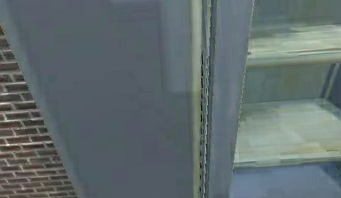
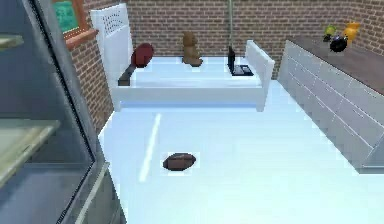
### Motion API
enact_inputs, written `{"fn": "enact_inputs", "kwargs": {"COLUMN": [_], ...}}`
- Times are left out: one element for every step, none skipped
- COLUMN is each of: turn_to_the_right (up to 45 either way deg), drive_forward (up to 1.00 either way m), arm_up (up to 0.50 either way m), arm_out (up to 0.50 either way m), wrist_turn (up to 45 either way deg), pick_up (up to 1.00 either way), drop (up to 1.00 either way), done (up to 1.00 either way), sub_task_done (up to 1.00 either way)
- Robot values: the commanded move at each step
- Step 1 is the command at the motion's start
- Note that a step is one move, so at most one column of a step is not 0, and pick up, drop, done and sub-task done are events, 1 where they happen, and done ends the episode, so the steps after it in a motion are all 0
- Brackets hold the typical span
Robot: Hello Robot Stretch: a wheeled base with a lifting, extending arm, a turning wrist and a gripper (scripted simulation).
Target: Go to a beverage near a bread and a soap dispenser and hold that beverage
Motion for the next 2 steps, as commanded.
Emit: {"fn": "enact_inputs", "kwargs": {"turn_to_the_right": [-45.0, -45.0], "drive_forward": [0.00, 0.00], "arm_up": [0.00, 0.00], "arm_out": [0.00, 0.00], "wrist_turn": [0.0, 0.0], "pick_up": [0.00, 0.00], "drop": [0.00, 0.00], "done": [0.00, 0.00], "sub_task_done": [0.00, 0.00]}}
